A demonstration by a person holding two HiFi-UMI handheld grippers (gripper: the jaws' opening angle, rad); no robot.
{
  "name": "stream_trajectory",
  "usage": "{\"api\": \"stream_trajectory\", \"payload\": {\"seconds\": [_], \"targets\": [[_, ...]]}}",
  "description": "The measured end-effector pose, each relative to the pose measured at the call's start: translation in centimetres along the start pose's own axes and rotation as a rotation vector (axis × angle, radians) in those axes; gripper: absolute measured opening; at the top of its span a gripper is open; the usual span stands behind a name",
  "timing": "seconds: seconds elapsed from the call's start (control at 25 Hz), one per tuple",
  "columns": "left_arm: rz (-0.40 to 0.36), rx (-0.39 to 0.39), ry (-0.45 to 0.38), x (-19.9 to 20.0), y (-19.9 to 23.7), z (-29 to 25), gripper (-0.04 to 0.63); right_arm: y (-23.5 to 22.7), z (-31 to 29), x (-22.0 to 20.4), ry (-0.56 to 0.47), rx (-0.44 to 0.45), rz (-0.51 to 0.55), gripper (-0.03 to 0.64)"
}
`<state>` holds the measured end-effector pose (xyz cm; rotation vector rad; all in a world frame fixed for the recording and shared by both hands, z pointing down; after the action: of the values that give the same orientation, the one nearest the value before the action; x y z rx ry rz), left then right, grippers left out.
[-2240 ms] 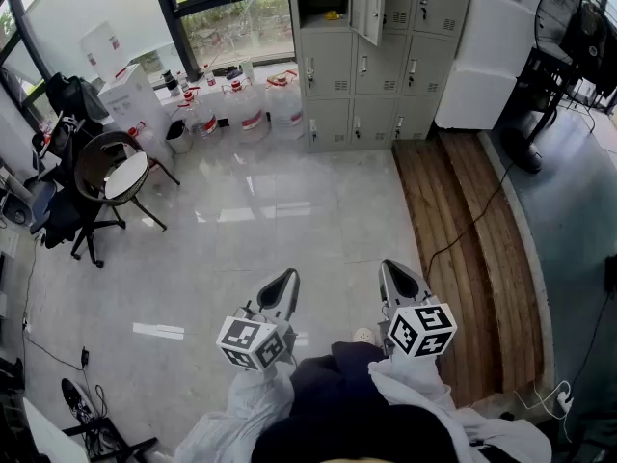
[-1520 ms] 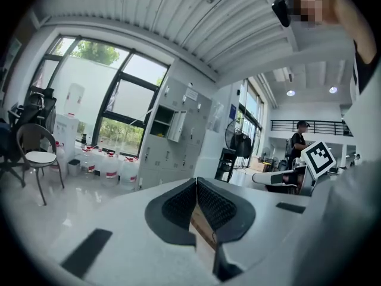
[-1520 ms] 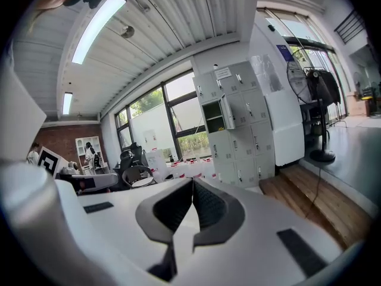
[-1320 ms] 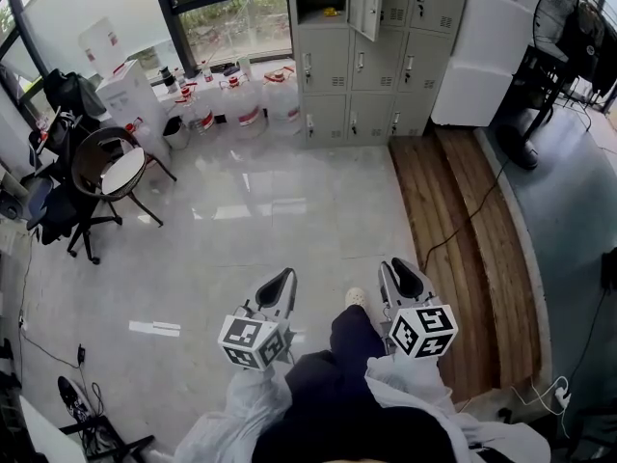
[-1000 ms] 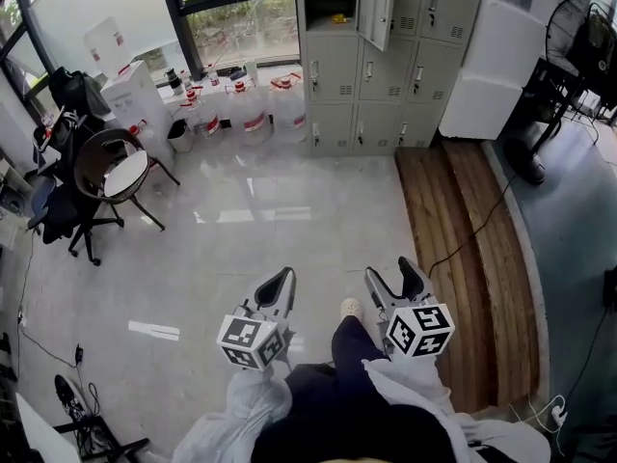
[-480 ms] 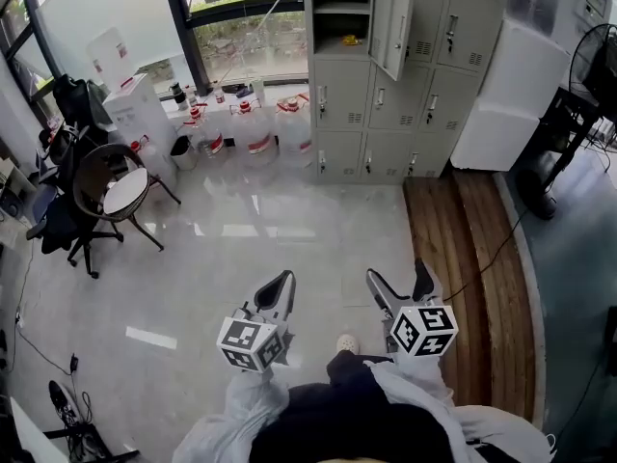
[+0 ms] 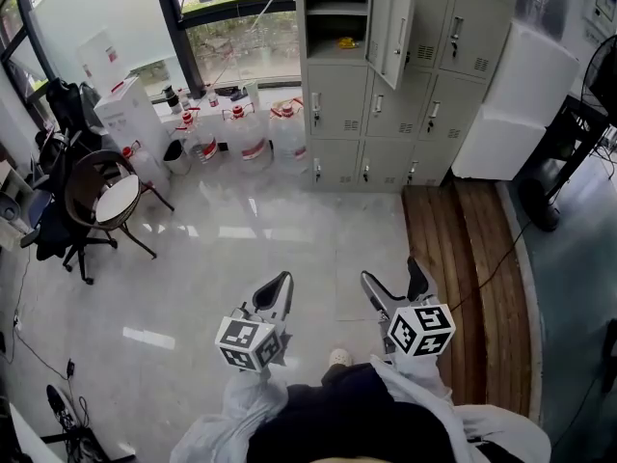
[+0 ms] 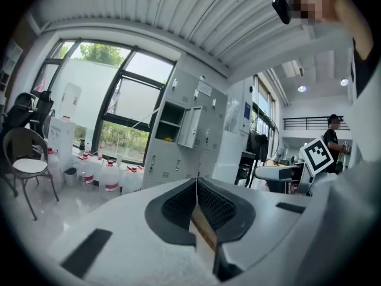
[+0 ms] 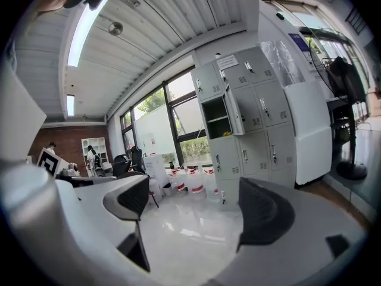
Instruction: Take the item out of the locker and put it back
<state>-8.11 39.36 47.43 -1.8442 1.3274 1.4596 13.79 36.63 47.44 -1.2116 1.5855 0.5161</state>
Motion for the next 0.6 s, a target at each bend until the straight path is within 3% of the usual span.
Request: {"api": "stream_trajectory", "payload": {"seconds": [0.32, 0.6], "targets": [[0.028, -0.003, -0.001, 0.7, 0.4, -3.8, 0.011, -2.0, -2.9, 1.0, 0.031, 0.048, 0.035, 0.471], [0.043, 0.014, 0.027, 0.1, 0.9, -3.9, 0.011, -2.2, -3.7, 0.0, 0.078, 0.068, 0.024, 0.471]]}}
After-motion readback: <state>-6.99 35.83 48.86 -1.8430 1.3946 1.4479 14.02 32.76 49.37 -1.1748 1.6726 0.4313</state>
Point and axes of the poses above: the fingertips, and each gripper's own axes: z backward along the fingers, y to its left, x out of its top, the point moved 2 cm from there along z, backward along the fingers, and after that the axes turned 11 degrees about y, right-handed, at the moved point
